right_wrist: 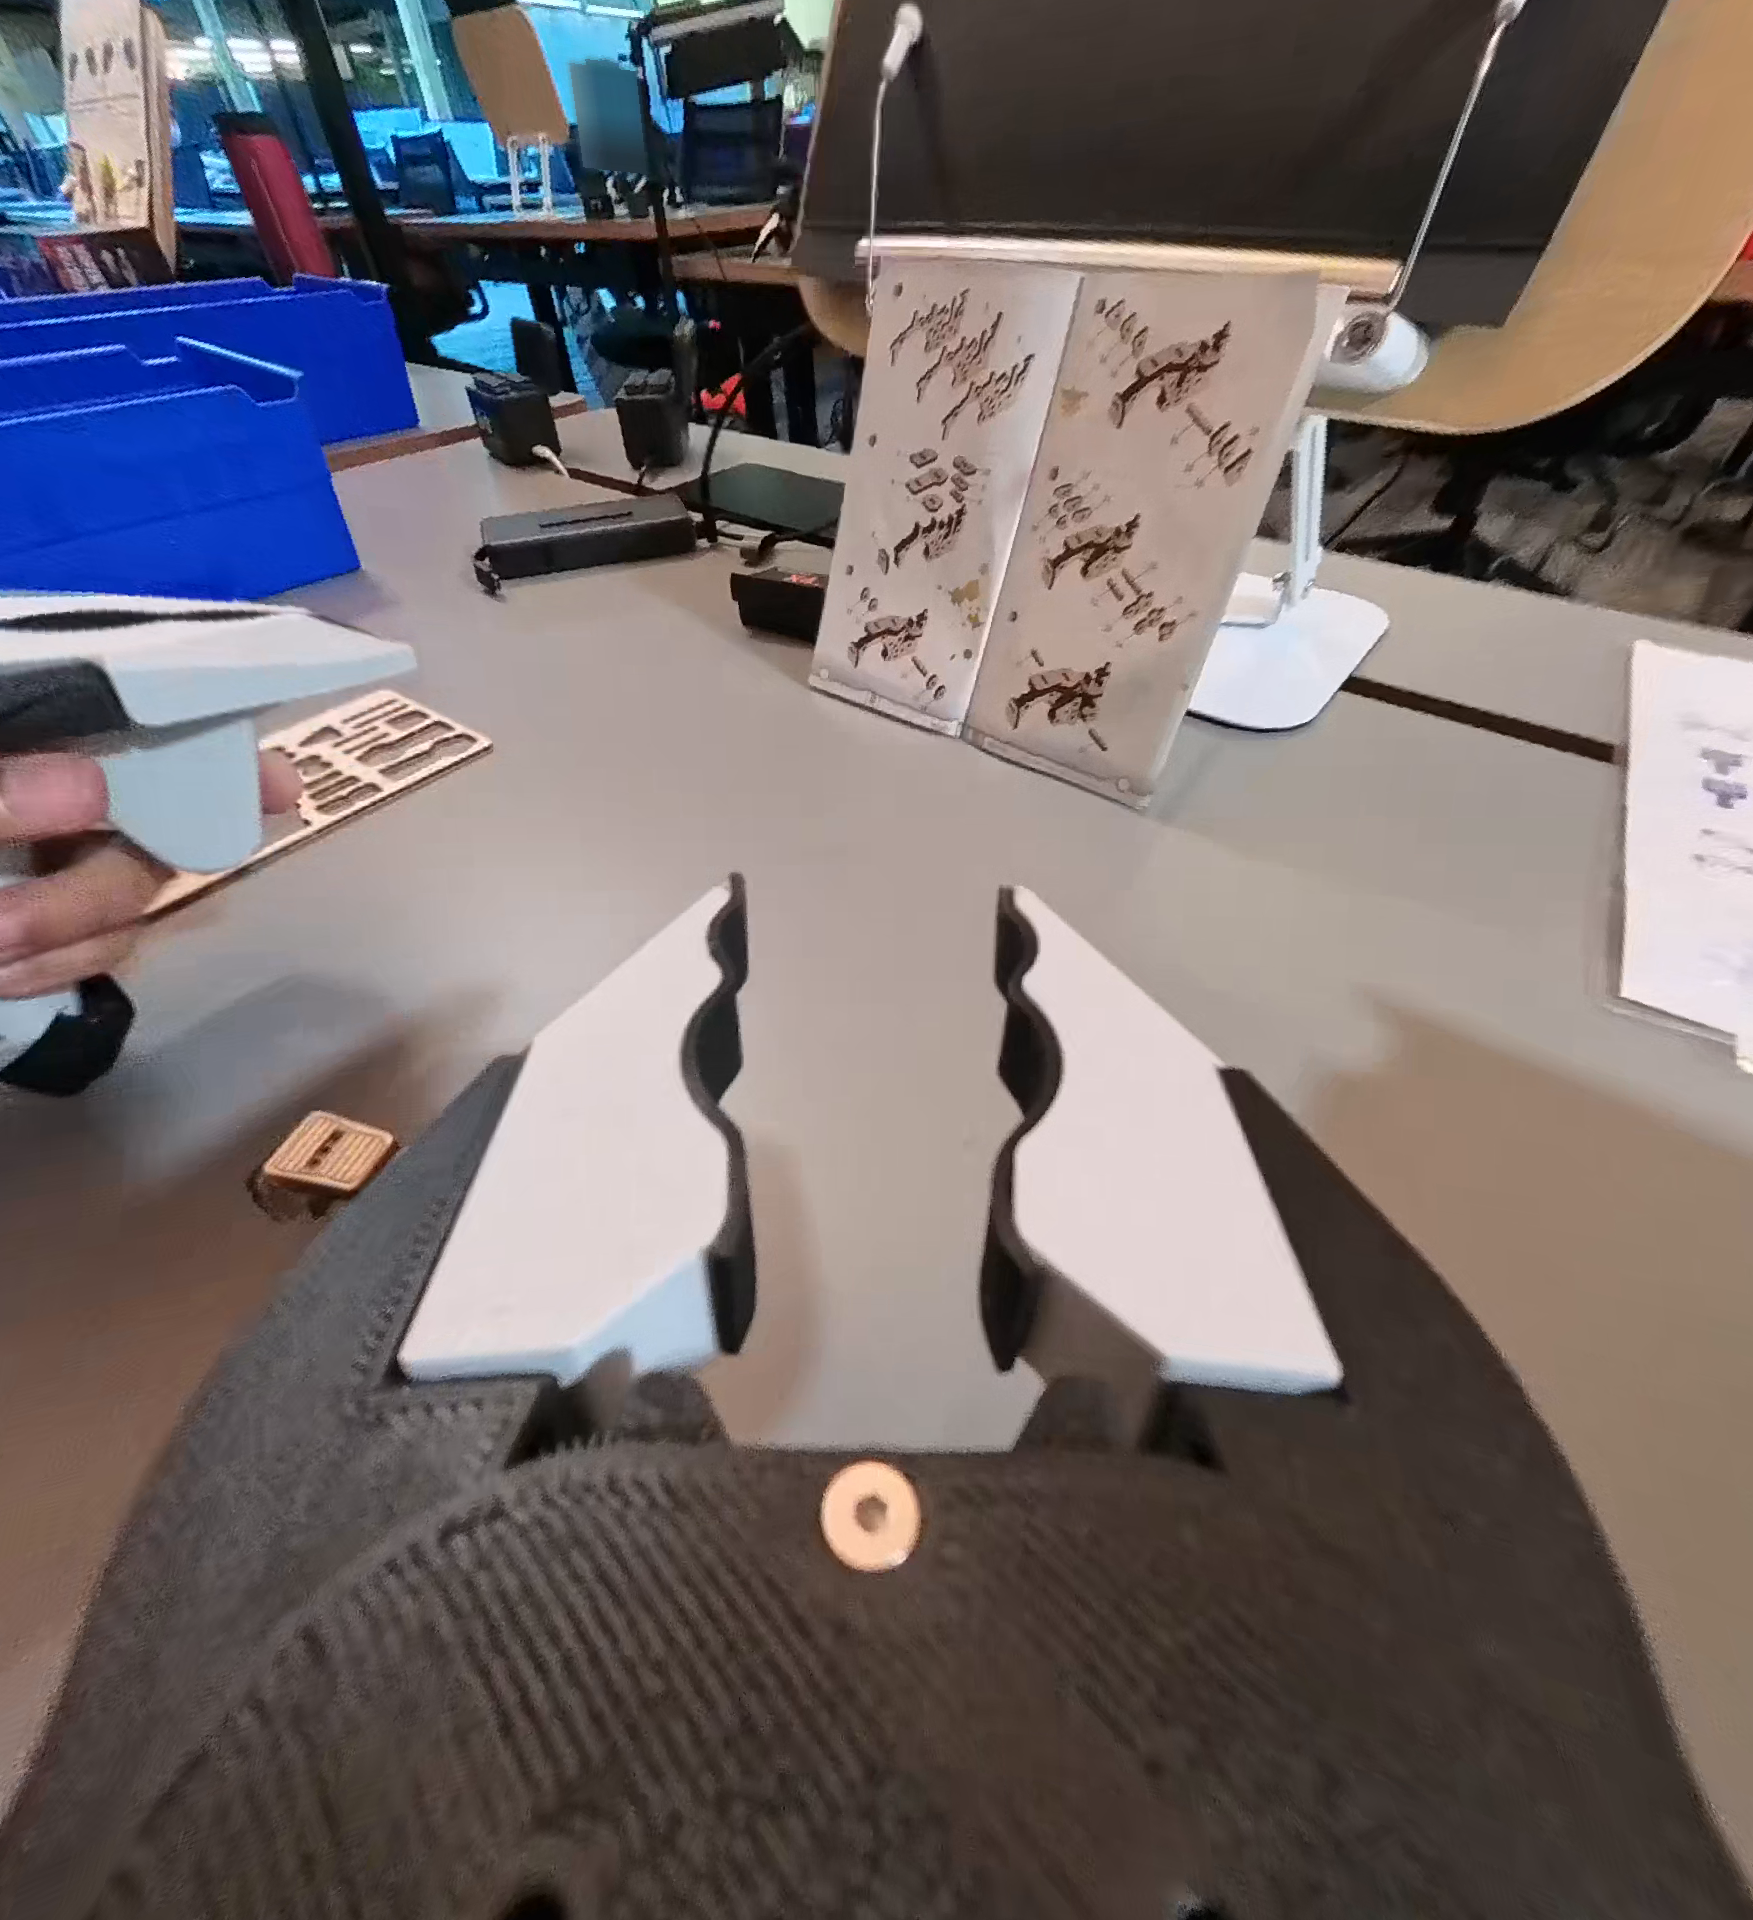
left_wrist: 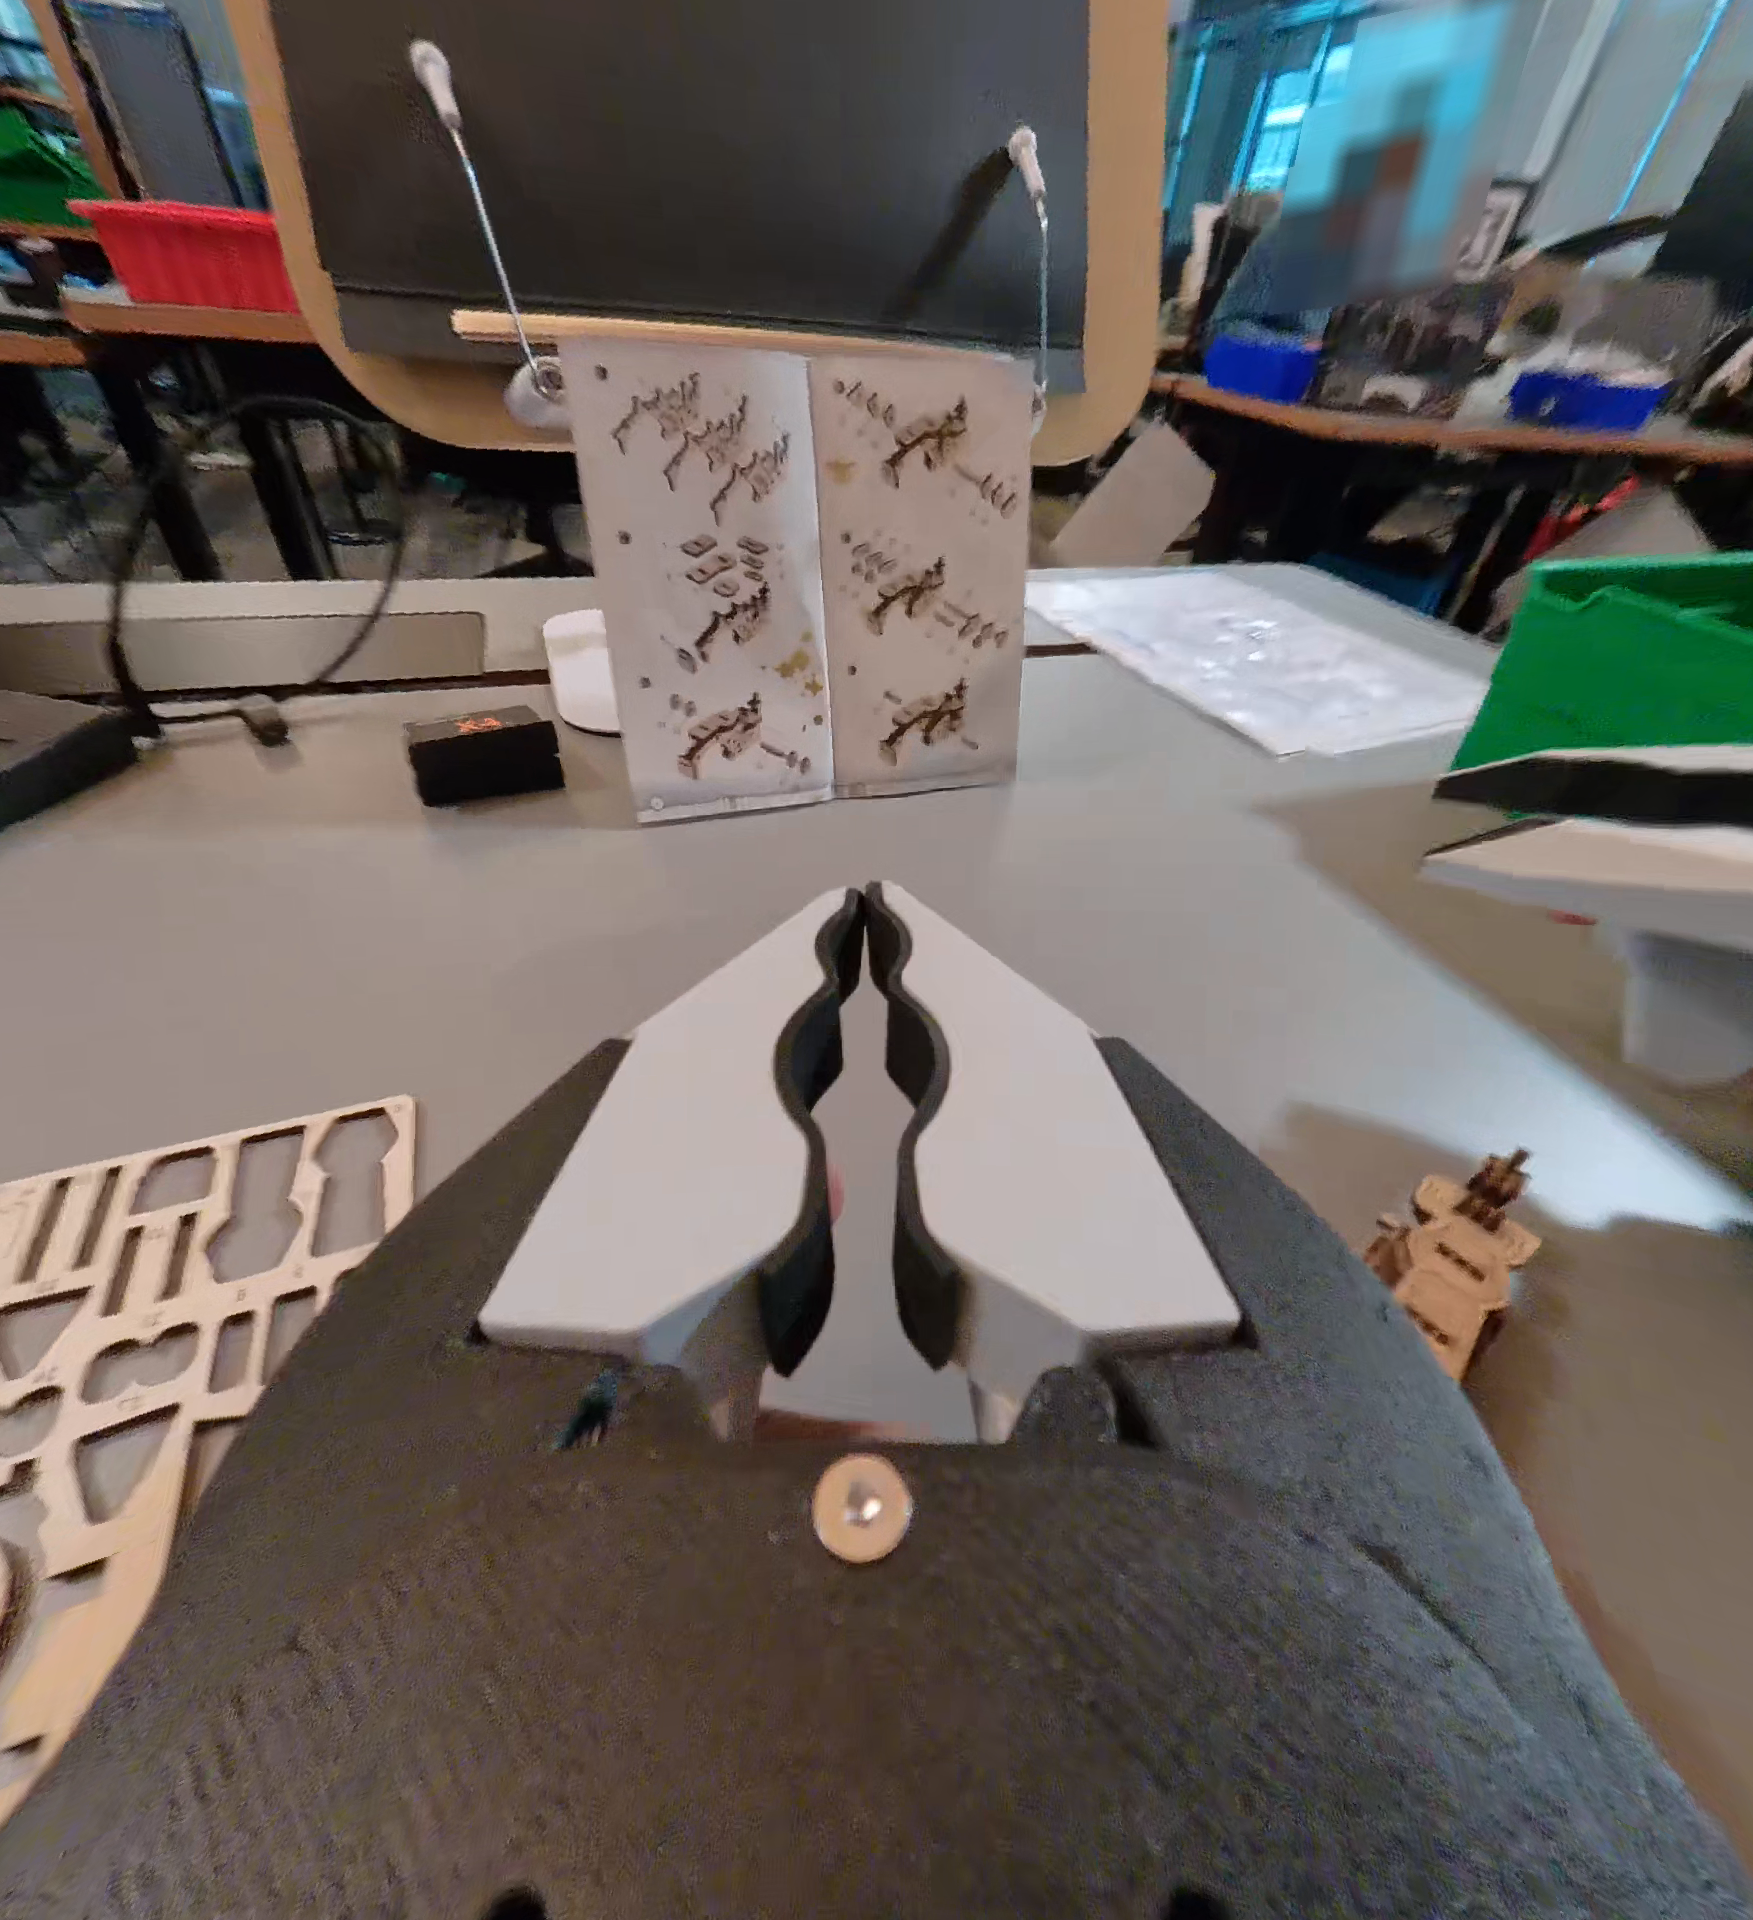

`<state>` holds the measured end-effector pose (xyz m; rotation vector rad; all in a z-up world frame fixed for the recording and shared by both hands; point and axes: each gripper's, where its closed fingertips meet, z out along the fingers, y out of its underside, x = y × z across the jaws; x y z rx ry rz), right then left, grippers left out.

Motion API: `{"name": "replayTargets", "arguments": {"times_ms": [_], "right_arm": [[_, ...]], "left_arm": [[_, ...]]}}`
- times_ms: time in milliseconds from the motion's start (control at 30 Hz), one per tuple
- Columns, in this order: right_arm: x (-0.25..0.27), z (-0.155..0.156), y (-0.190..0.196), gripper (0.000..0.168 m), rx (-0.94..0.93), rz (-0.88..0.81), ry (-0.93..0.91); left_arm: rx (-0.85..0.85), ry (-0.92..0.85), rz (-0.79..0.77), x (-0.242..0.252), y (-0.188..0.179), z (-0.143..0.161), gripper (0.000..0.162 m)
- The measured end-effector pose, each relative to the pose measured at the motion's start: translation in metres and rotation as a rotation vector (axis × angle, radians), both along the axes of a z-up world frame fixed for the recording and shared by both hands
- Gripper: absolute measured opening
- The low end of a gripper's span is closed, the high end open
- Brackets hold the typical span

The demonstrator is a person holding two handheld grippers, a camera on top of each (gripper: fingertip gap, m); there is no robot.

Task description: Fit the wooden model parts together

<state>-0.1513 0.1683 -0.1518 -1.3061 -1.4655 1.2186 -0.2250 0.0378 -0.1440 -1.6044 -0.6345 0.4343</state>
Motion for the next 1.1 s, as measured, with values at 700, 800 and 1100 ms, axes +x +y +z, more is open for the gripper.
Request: {"name": "replayTargets", "arguments": {"times_ms": [700,800,1100], "right_arm": [[0.004,-0.008,-0.005,0.042,-0.075,-0.031,-0.033],[0.004,-0.009,-0.008,0.042,-0.117,-0.009,-0.047],[0.005,-0.020,-0.024,0.029,0.176,-0.005,-0.080]], "left_arm": [[0.036,-0.173,-0.147,0.014,0.002,-0.014,0.001],[0.032,-0.171,-0.147,0.015,0.002,-0.014,0.007],[0.017,-0.169,-0.174,0.021,0.007,-0.016,0.021]]}}
